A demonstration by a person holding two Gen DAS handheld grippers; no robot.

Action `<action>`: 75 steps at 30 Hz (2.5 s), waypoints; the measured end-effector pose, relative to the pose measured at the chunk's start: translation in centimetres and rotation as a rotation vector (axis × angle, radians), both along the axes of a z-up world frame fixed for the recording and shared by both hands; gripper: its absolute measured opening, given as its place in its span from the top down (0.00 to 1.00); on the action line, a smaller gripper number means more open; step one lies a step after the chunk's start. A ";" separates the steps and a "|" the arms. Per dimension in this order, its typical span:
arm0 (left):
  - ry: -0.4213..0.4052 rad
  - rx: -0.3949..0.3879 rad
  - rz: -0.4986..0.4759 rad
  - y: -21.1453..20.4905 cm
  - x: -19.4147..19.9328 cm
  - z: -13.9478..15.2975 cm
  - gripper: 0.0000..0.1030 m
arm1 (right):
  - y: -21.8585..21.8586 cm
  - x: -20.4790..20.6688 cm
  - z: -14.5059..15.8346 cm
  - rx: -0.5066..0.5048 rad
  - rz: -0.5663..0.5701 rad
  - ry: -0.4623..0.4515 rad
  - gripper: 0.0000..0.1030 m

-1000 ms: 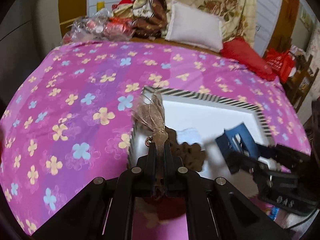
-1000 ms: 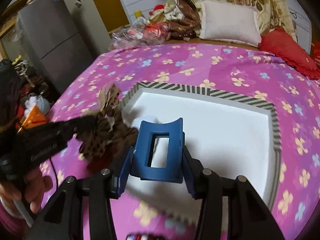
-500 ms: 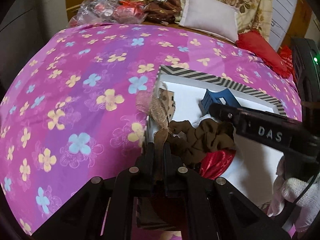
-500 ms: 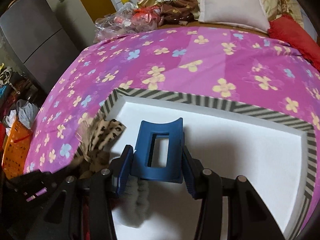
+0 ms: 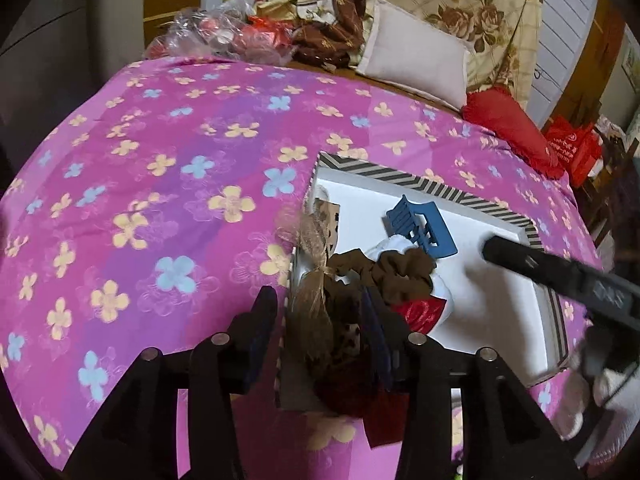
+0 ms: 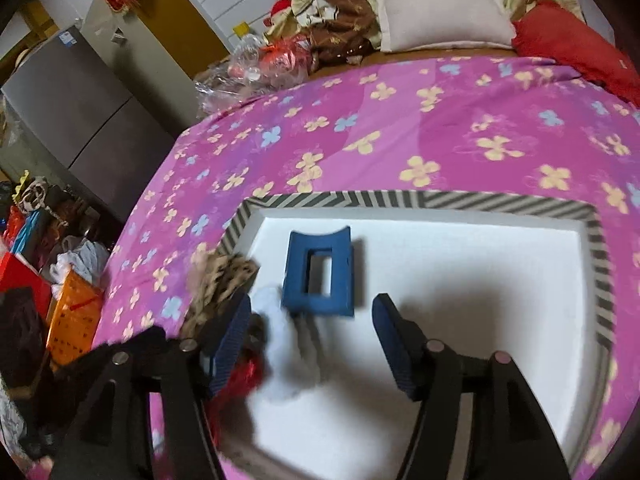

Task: Organize jewelry
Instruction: 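Carry both held items into the tray and open both tools, then withdraw both tools from the tray toward the bead bracelets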

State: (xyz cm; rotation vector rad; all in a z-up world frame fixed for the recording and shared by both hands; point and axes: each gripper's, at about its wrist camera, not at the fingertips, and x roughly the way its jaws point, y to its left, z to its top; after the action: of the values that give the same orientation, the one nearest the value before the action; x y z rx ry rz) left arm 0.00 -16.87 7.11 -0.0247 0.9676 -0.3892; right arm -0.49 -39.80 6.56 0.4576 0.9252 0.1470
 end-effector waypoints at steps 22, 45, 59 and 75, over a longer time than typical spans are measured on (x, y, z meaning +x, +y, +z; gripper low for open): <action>-0.131 0.124 0.038 2.3 -12.3 2.0 0.56 | 2.7 -19.1 3.9 -0.079 0.005 -0.109 0.33; -0.149 0.118 0.038 1.8 -19.9 0.9 0.56 | 4.8 -26.6 3.5 -0.184 0.014 -0.127 0.30; -0.154 0.107 0.040 1.8 -21.0 1.2 0.56 | 5.5 -27.4 4.5 -0.220 0.002 -0.150 0.30; -0.100 0.041 0.021 1.8 -21.4 0.8 0.56 | 4.2 -28.1 3.8 -0.250 -0.019 -0.111 0.27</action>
State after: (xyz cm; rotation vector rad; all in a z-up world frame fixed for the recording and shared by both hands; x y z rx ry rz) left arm -21.39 -15.12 7.88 0.0218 0.8756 -0.3482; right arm -28.58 -35.59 10.32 0.2236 0.8169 0.0380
